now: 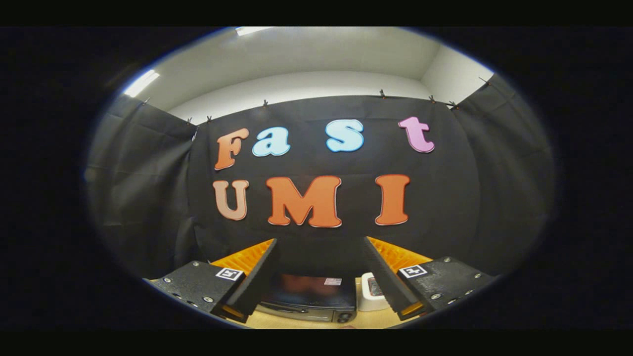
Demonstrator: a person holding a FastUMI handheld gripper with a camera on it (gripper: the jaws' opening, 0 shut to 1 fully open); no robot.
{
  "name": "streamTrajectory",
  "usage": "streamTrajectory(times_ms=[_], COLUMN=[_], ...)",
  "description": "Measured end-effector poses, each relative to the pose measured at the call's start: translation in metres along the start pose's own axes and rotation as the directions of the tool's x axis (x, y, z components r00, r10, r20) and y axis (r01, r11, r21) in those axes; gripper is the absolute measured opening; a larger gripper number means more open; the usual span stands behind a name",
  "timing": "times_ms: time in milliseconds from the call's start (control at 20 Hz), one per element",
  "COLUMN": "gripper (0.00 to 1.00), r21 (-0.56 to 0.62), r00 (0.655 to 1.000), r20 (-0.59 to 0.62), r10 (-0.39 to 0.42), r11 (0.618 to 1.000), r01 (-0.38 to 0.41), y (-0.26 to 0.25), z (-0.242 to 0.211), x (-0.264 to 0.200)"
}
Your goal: Open the toaster oven, put the food inside, and close the toaster oven door.
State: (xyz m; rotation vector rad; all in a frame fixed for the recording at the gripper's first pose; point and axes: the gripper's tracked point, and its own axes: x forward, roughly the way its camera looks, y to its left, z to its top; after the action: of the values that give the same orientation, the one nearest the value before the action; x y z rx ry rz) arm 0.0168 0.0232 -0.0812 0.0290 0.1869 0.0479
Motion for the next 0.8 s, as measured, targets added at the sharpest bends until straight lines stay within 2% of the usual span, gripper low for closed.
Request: streamTrajectory(times_ms=[150, 350, 550, 800], gripper=[0.99, 0.99, 0.99, 0.99], r21=[0.038, 0.072, 0.068, 0.096], r00=[0.995, 0.971, 0.934, 0.891], r20=[-0.090, -0.225, -0.349, -0.451], r10=[0.039, 0.076, 0.071, 0.057], r11=[0.999, 0.996, 0.996, 0.995], r01=[-0.036, -0.061, -0.050, -0.015], y=[0.023, 0.049, 0.063, 0.077], z=[-0.044, -0.113, -0.176, -0.231], x=[0.013, 0.028, 0.043, 0.047])
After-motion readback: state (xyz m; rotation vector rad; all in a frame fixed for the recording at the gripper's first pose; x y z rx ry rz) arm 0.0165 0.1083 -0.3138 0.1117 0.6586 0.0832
